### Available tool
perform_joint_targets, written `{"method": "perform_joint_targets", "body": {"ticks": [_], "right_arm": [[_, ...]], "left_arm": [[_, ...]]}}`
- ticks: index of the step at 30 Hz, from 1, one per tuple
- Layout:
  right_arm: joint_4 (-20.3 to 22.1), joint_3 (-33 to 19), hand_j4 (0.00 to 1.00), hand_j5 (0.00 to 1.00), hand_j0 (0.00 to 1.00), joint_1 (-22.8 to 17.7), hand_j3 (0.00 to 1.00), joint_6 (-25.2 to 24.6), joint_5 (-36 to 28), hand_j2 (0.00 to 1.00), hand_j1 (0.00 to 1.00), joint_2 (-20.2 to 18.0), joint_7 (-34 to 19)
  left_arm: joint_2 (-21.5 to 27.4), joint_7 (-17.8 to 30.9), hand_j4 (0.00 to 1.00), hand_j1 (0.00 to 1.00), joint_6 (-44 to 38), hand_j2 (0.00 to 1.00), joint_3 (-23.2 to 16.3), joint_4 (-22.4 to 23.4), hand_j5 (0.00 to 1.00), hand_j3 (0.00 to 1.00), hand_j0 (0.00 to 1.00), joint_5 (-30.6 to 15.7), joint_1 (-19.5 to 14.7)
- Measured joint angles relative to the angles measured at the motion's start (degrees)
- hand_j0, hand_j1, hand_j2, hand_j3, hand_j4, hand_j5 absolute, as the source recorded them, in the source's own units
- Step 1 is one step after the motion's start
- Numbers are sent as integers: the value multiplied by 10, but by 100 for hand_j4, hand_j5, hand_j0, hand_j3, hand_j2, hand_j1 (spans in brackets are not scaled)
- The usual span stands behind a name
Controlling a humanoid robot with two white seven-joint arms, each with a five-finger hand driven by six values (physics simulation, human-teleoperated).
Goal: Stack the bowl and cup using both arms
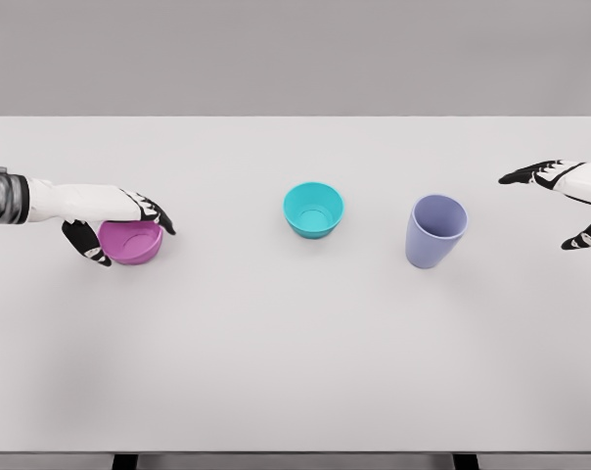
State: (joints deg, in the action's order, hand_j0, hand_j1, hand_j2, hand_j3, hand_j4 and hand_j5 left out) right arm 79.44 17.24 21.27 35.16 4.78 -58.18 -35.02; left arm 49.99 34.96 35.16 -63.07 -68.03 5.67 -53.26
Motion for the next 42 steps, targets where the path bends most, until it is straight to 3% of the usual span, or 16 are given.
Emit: {"method": "perform_joint_targets", "body": {"ticks": [16,24,42], "right_arm": [[1,0,100,100,100,0,100,0,0,100,100,0,0],[0,0,100,100,100,0,100,0,0,100,100,0,0],[-2,0,100,100,100,0,100,0,0,100,100,0,0]], "left_arm": [[1,0,78,78,0,78,7,-8,78,78,78,-3,-8],[0,0,73,73,0,73,9,-10,73,73,73,-3,-11],[-16,0,73,73,0,73,39,-32,73,73,73,-4,-23]]}}
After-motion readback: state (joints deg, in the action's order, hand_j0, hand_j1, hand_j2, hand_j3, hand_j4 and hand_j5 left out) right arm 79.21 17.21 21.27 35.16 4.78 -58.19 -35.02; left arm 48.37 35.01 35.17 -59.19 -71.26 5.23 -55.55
